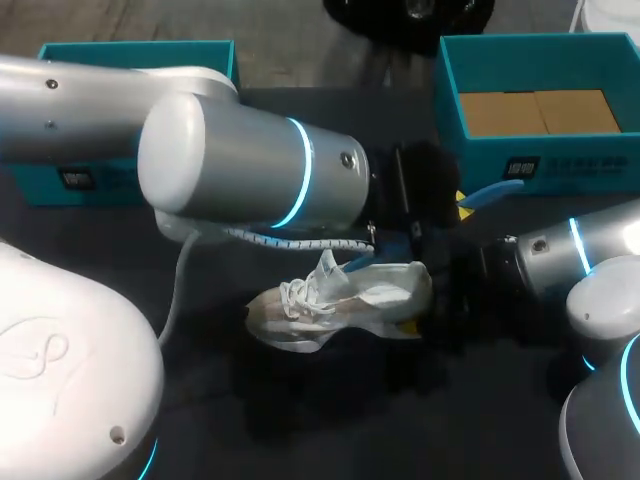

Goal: Take the shoe out of the shoebox, open the shoe tongue, remove and reinsert the insole, then place the shoe into the shoebox

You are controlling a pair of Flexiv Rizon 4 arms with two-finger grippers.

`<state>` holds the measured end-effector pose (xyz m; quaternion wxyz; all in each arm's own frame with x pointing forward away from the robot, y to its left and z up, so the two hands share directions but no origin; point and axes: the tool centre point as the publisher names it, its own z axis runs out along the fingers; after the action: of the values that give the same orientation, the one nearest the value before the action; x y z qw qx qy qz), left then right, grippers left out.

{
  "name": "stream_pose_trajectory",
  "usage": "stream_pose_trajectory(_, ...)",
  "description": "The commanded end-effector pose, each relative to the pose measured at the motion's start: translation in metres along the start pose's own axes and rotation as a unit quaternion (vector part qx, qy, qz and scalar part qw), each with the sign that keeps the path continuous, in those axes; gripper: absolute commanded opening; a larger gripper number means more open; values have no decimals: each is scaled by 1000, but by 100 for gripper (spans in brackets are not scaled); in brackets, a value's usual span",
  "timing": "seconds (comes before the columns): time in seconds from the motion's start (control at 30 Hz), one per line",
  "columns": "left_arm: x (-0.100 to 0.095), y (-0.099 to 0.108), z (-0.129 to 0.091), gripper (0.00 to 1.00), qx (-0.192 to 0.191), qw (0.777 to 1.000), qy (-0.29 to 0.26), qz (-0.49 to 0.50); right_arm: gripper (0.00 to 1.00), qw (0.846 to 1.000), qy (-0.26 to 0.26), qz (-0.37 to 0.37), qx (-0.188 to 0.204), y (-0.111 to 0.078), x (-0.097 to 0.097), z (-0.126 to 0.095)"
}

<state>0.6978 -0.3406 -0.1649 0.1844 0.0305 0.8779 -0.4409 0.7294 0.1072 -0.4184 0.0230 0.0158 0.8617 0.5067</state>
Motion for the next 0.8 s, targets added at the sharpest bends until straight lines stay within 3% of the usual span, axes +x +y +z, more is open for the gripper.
stream_pose_trajectory(0.03, -2, 1, -1, 0, 0, 1000, 6, 1, 0, 1000, -1, 0, 1, 1, 1, 0)
stream_pose_trajectory(0.23, -2, 1, -1, 0, 0, 1000, 6, 1, 0, 1000, -1, 0, 1, 1, 1, 0)
stream_pose_trajectory(0.37, -8, -13, 3, 0, 4, 1000, 14, -13, 0, 1000, -1, 0, 1, 1, 1, 0)
stream_pose_trajectory(0.8, -33, -58, -4, 0, 80, 993, 21, -86, 0, 1000, -1, 0, 1, 1, 1, 0)
